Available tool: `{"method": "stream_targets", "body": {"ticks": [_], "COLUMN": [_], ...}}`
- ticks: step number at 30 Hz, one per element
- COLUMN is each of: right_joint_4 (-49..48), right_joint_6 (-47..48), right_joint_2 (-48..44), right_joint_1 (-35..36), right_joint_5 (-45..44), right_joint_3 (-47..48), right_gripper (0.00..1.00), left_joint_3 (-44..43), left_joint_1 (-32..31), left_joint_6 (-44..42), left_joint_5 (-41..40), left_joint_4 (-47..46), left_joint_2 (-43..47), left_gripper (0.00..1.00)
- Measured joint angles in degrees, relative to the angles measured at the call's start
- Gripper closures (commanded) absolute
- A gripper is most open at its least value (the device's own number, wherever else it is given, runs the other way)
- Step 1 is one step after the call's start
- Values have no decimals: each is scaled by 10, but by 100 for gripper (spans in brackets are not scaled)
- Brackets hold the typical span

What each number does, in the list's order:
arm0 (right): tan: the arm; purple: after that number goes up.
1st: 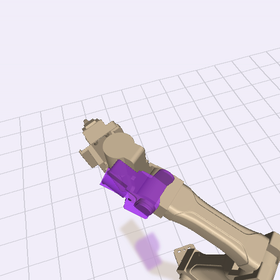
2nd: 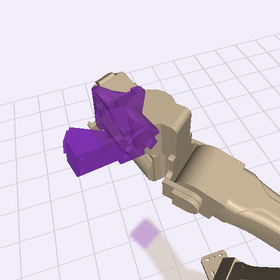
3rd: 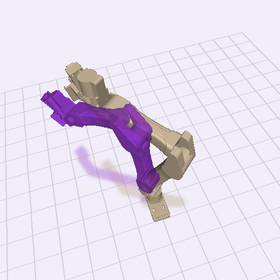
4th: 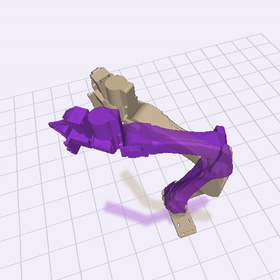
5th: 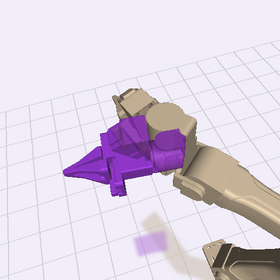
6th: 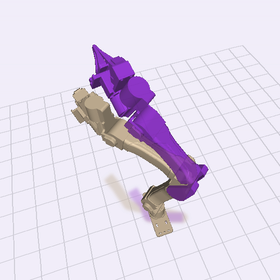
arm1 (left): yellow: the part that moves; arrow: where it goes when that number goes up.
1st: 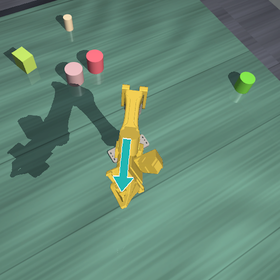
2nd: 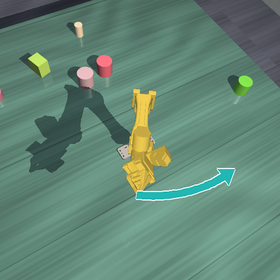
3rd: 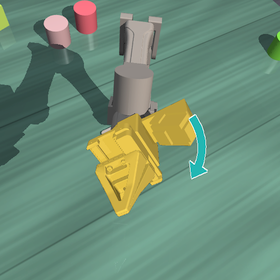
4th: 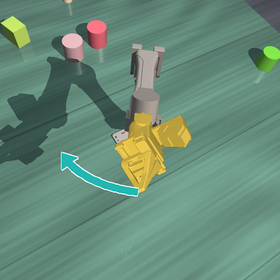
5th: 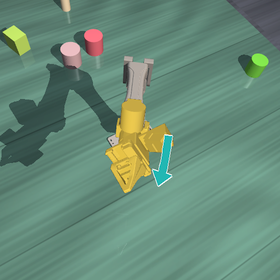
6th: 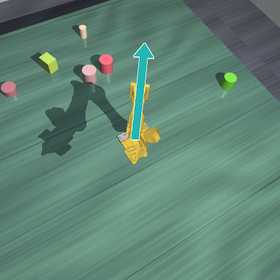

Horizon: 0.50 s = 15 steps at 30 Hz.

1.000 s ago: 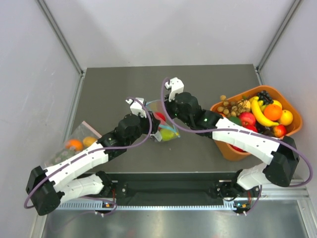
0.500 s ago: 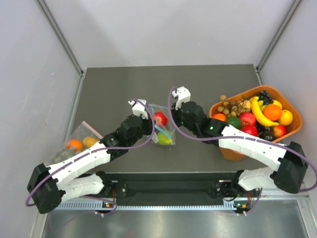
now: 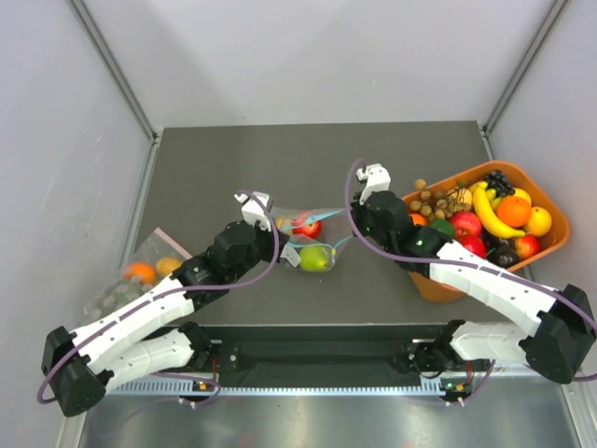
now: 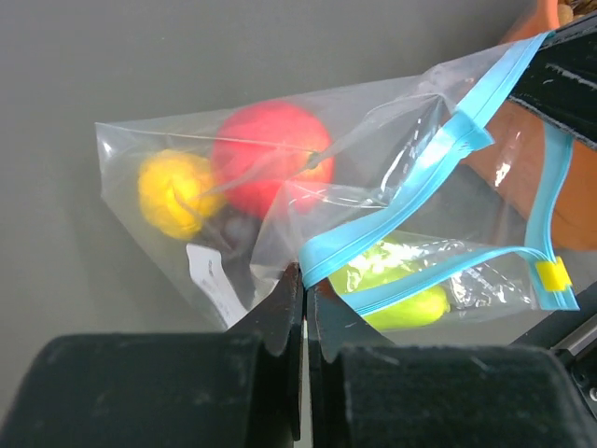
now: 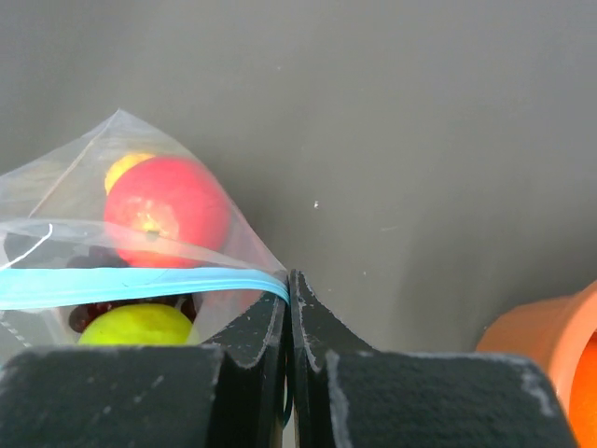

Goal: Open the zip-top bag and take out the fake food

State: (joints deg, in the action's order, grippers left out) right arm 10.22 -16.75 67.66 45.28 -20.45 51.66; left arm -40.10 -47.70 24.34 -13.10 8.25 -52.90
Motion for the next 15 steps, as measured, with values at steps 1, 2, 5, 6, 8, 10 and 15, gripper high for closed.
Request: {"method": "stream_targets", "body": {"ticks": [1,2,5,6,8,10,15], "right_joint_4": [-1,0,3,5,10,18,49], "right_joint_6": [0,0,-2,-2,-2,2,36], "right_joint_2": [-1,-2,-2,-2,-4,-13,-55], "right_joint_1": [-1,-1,-1,-1,-2,-5,5], "right_joint_5": [0,0,1,3,8,20,60], "right_joint_3": [-3,-6,-18,-20,-22,-22,-9], "right_gripper": [100,100,100,98,88,64,39], "left_joint_3": [0,0,0,0,0,2,10], "left_joint_1": [0,0,0,0,0,0,0], "left_joint_6": [0,0,0,0,-1,-4,-10], "left_joint_5": [-1,-2,-1,3,9,28,66], "left_joint_4": [2,3,4,1,-5,-15,-36], "left_joint_2": [4,7,3,-2,-17,-38,-67], "left_gripper": [100,100,100,100,100,100,100]}}
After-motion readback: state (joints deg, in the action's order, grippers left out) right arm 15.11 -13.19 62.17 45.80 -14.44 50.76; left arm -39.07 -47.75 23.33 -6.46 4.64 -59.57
